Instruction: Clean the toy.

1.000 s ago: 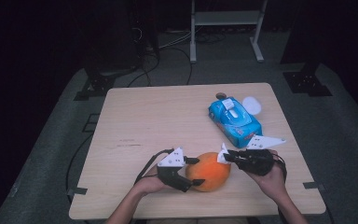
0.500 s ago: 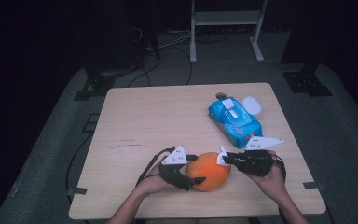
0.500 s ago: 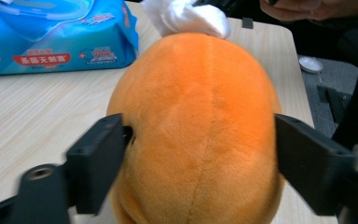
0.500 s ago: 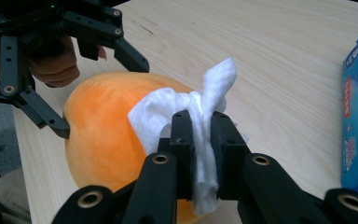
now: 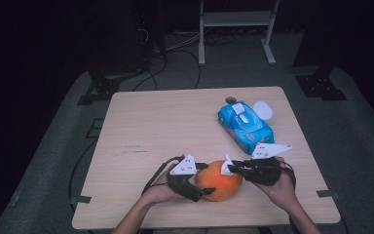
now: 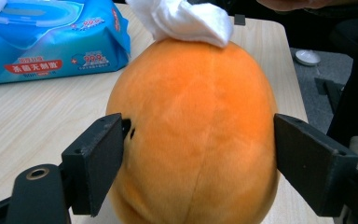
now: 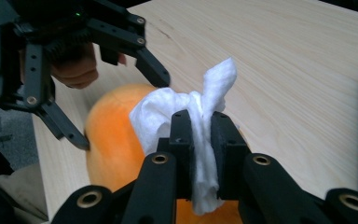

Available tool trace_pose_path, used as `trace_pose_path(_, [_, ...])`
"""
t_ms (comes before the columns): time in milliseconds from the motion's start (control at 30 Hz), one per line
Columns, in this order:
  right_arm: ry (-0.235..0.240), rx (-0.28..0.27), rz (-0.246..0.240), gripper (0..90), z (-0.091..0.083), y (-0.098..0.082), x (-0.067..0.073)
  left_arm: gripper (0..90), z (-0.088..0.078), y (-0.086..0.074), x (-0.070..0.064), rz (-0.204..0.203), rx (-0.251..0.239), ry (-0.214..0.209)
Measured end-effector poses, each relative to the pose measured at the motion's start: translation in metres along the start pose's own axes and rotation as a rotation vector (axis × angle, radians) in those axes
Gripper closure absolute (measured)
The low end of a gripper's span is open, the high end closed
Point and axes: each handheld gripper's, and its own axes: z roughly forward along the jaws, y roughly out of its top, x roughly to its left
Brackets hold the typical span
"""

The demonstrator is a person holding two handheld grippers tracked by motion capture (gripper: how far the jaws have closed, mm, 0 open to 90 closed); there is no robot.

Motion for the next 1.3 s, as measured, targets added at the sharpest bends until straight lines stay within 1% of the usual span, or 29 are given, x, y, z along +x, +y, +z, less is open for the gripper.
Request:
trace_pose_path(100, [0.004, 0.003, 0.019, 79.2, -0.002, -0.003, -0.005, 19.4, -0.001, -0.001, 0.0, -0.007, -0.005, -0.008])
trace_pose_path(133, [0.008, 0.002, 0.02, 79.2, -0.002, -0.003, -0.006, 22.1, -0.001, -0.001, 0.0, -0.003, -0.005, -0.007])
trace_pose_path(200, [0.002, 0.009, 0.018, 79.4, -0.001, 0.0, -0.004, 25.1, 0.001, 0.001, -0.002, 0.006, -0.002, 0.001])
trace_pose_path(300, [0.014, 0.003, 0.002, 79.5, 0.003, 0.006, 0.004, 26.2, 0.003, 0.004, -0.008, 0.035, 0.005, 0.007])
trace_pose_path(367, [0.032, -0.003, -0.01, 79.5, 0.008, 0.011, 0.011, 26.5, 0.005, 0.006, -0.012, 0.072, 0.017, 0.009])
trace_pose_path(433, [0.042, 0.003, -0.035, 79.4, 0.013, 0.015, 0.017, 26.5, 0.005, 0.007, -0.014, 0.098, 0.028, 0.009])
trace_pose_path(467, [0.041, 0.01, -0.052, 79.3, 0.015, 0.016, 0.019, 26.7, 0.005, 0.006, -0.014, 0.097, 0.028, 0.01])
trace_pose_path(533, [0.038, 0.015, -0.055, 79.1, 0.016, 0.016, 0.018, 27.5, 0.003, 0.004, -0.011, 0.082, 0.021, 0.001])
trace_pose_path(567, [0.039, 0.014, -0.046, 79.1, 0.015, 0.015, 0.016, 27.7, 0.003, 0.003, -0.01, 0.076, 0.016, -0.005])
trace_pose_path(600, [0.04, 0.011, -0.034, 79.0, 0.014, 0.014, 0.013, 27.7, 0.001, 0.002, -0.009, 0.077, 0.022, -0.008])
trace_pose_path(667, [0.029, 0.015, -0.022, 79.0, 0.012, 0.011, 0.007, 26.9, -0.001, 0.0, -0.008, 0.073, 0.012, -0.013])
trace_pose_path(733, [0.025, 0.014, 0.003, 78.9, 0.009, 0.007, 0.001, 22.7, -0.001, 0.0, -0.005, 0.045, -0.003, -0.012])
trace_pose_path(767, [0.02, 0.013, 0.012, 78.9, 0.008, 0.005, -0.003, 20.2, -0.001, 0.0, -0.004, 0.027, -0.002, -0.005])
trace_pose_path(833, [0.018, 0.008, 0.031, 78.9, 0.004, 0.002, -0.008, 19.3, 0.0, -0.001, -0.001, 0.0, -0.008, -0.012])
trace_pose_path(900, [0.014, 0.009, 0.036, 78.9, 0.002, 0.0, -0.01, 23.0, 0.003, -0.001, -0.003, 0.009, -0.01, -0.018])
trace_pose_path(967, [0.012, 0.009, 0.034, 79.0, 0.002, 0.0, -0.009, 24.9, 0.005, 0.001, -0.006, 0.022, -0.005, -0.012])
trace_pose_path(1000, [0.009, 0.008, 0.029, 79.1, 0.003, 0.001, -0.008, 25.2, 0.005, 0.002, -0.008, 0.03, 0.001, -0.009])
trace_pose_path(1067, [0.024, -0.001, 0.026, 79.3, 0.007, 0.004, -0.004, 26.1, 0.005, 0.002, -0.01, 0.058, 0.009, -0.01])
trace_pose_path(1133, [0.034, 0.005, 0.001, 79.3, 0.012, 0.009, 0.002, 26.6, 0.005, 0.001, -0.011, 0.069, 0.013, -0.016])
trace_pose_path(1167, [0.036, 0.006, -0.013, 79.2, 0.014, 0.01, 0.004, 26.6, 0.005, 0.001, -0.011, 0.071, 0.019, -0.019])
trace_pose_path(1233, [0.03, 0.01, -0.028, 79.2, 0.015, 0.01, 0.005, 26.8, 0.004, 0.0, -0.008, 0.051, 0.014, -0.035])
trace_pose_path(1300, [0.034, 0.01, -0.005, 79.1, 0.013, 0.007, -0.001, 27.4, 0.004, -0.001, -0.004, 0.041, 0.012, -0.048])
